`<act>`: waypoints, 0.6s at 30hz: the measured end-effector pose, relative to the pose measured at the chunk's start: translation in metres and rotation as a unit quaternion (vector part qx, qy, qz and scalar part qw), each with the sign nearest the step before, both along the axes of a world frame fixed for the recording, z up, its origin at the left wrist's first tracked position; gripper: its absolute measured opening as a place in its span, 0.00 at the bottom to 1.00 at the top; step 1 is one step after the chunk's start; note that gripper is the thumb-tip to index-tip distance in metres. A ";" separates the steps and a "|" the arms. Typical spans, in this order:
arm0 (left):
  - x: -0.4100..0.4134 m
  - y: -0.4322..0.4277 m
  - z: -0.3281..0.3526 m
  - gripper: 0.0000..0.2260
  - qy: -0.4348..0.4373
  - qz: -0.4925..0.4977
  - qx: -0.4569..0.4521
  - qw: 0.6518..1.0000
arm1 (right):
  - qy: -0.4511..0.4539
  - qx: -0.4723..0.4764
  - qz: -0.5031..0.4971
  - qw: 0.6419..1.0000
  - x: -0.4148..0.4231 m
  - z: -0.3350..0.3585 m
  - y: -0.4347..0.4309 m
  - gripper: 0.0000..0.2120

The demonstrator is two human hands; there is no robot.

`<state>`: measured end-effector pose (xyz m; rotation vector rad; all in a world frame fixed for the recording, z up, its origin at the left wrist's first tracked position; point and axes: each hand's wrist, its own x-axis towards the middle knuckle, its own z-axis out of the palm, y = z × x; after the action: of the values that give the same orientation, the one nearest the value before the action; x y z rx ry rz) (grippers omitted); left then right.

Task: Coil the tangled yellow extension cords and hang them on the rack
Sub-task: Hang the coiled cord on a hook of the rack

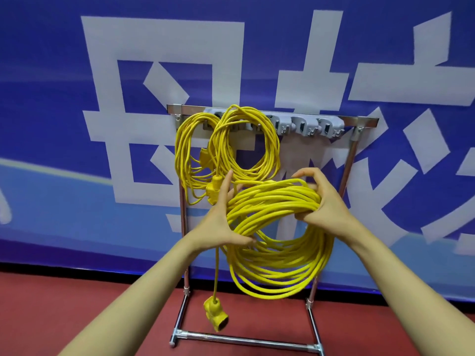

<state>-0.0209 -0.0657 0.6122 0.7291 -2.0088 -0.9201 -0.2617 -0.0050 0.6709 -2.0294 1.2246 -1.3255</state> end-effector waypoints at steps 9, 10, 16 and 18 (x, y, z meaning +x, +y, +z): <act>-0.013 -0.007 0.007 0.33 0.027 0.060 0.035 0.997 | -0.088 -0.027 -0.033 0.995 0.001 -0.009 -0.003 0.41; -0.015 -0.008 0.007 0.30 0.032 0.053 0.043 0.997 | -0.095 -0.022 -0.042 0.994 -0.001 -0.011 -0.005 0.40; -0.035 -0.007 0.023 0.23 0.025 0.042 0.034 0.998 | -0.109 0.025 -0.098 0.989 -0.021 -0.021 -0.016 0.37; -0.036 -0.008 0.035 0.22 0.006 0.034 0.040 0.999 | -0.103 0.022 -0.110 0.988 -0.025 -0.018 -0.017 0.33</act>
<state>-0.0574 -0.0738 0.6469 0.8300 -1.9344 -0.9669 -0.2870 -0.0223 0.6524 -1.7151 1.3965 -1.5509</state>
